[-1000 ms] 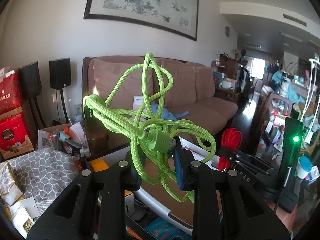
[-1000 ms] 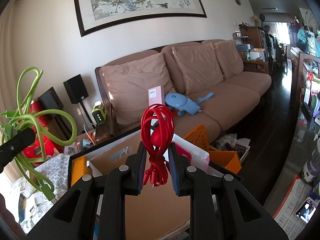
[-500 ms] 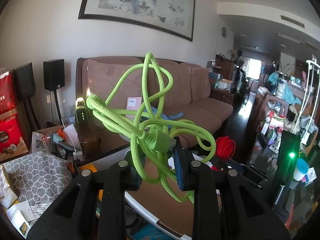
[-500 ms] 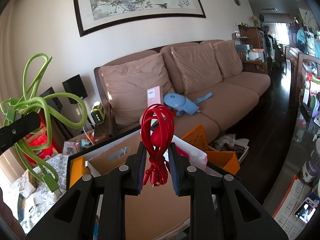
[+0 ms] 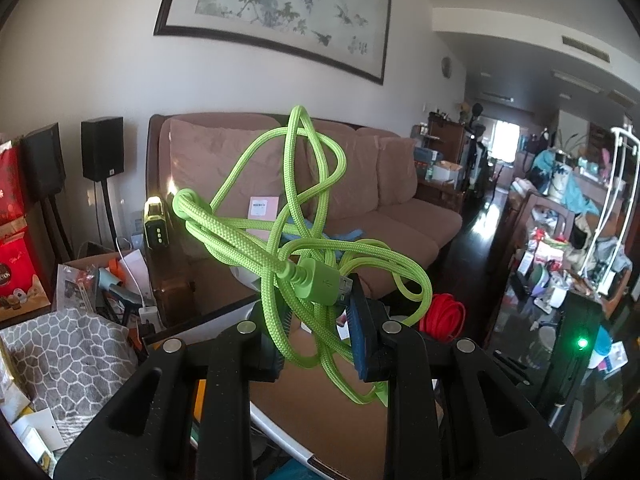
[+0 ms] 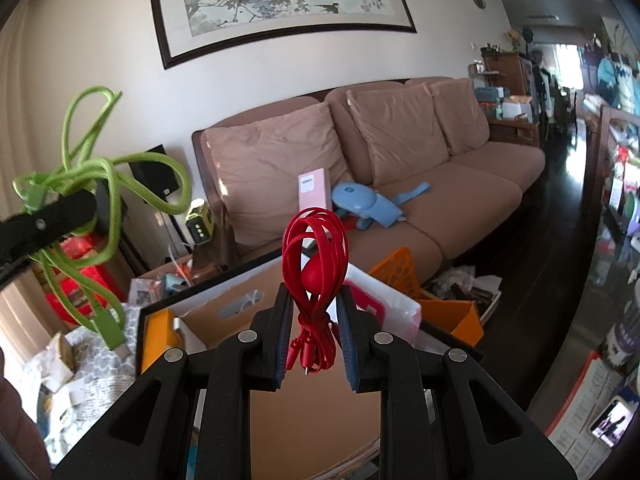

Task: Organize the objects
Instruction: 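Carry the red cable with the right gripper toward the box while the left gripper holds the green cable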

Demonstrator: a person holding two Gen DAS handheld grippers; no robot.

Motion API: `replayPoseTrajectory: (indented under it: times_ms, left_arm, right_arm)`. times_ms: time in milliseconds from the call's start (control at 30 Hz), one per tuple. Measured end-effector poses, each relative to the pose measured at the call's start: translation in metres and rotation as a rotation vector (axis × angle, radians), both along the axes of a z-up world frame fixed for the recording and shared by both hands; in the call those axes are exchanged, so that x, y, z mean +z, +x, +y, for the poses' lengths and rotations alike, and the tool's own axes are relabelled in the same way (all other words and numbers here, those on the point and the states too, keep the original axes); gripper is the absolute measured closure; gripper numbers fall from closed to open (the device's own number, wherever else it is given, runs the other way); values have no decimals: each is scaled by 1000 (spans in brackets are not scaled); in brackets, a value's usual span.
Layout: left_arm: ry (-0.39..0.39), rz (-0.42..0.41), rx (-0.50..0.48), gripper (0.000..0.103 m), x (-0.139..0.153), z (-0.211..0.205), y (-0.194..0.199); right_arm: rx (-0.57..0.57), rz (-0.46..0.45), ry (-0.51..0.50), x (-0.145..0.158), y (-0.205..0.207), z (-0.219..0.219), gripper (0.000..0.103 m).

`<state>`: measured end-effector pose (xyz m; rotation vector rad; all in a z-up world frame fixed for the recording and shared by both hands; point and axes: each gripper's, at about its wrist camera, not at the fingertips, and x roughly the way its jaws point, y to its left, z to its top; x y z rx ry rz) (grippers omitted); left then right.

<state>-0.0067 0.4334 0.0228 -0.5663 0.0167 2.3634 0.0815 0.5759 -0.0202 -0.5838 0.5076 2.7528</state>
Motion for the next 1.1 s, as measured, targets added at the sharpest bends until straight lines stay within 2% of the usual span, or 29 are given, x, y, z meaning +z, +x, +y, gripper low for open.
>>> replayPoseTrajectory:
  times_ms: [267,433,600,1100]
  left_arm:
    - [-2,-30,8,79,-8,3,-10]
    - [-14,-42,10,80,-14,5,-12]
    - [-18,-59,18,80,-19,4,-15]
    - [-35,-33,68,80,-25,-2,-24]
  right_arm:
    - [15,-6,-24,2,-3,-1,82]
    - [63,22,-101,4,-2,1,82]
    - [70,13,-102,6,-4,0,82]
    - [118,1,-162,2,-8,-1,81]
